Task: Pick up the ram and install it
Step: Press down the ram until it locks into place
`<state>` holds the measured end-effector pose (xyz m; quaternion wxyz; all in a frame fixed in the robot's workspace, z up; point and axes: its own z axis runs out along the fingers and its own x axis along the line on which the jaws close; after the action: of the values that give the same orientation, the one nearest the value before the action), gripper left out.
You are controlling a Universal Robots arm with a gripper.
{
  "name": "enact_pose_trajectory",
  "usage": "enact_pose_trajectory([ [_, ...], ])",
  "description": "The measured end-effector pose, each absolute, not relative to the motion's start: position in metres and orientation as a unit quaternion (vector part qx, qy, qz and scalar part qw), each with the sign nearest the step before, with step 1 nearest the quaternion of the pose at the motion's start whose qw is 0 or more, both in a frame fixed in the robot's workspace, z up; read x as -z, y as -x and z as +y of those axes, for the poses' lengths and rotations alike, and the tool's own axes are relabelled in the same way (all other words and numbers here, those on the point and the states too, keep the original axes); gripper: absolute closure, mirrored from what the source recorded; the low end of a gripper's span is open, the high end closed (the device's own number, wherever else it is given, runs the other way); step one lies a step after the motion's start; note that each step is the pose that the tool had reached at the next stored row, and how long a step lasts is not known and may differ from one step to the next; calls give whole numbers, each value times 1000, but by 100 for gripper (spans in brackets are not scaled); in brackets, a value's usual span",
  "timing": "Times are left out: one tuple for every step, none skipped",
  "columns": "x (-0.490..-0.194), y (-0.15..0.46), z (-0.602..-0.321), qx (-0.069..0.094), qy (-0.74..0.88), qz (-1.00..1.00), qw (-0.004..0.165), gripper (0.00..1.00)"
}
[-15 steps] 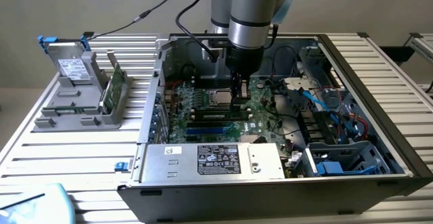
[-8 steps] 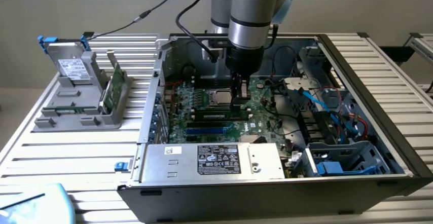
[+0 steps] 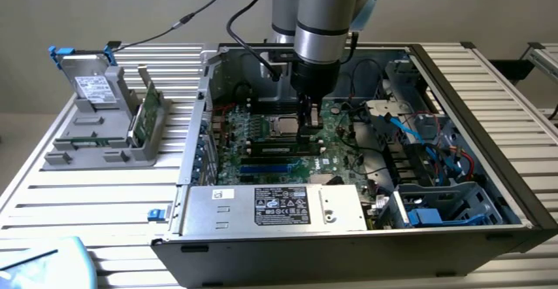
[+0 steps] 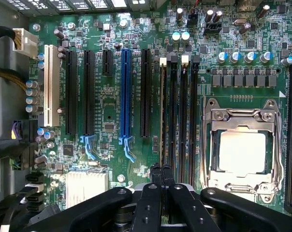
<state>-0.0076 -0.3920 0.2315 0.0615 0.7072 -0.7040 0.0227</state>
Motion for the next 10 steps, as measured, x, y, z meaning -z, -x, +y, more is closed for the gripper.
enact_pose_trajectory([
  [-232,8,-392,-23,-707,-704,62,89],
  [-231,8,-392,-23,-707,-704,62,89],
  [-231,8,-392,-23,-707,-704,61,89],
  [-231,8,-392,-23,-707,-704,61,89],
  [-231,8,-392,-23,-707,-704,62,89],
  [-231,8,-392,-23,-707,-704,62,89],
  [-231,8,-392,-23,-707,-704,62,89],
  [-231,8,-392,-23,-707,-704,62,89],
  [-230,8,-392,-23,-707,-704,61,89],
  [-230,8,-392,-23,-707,-704,61,89],
])
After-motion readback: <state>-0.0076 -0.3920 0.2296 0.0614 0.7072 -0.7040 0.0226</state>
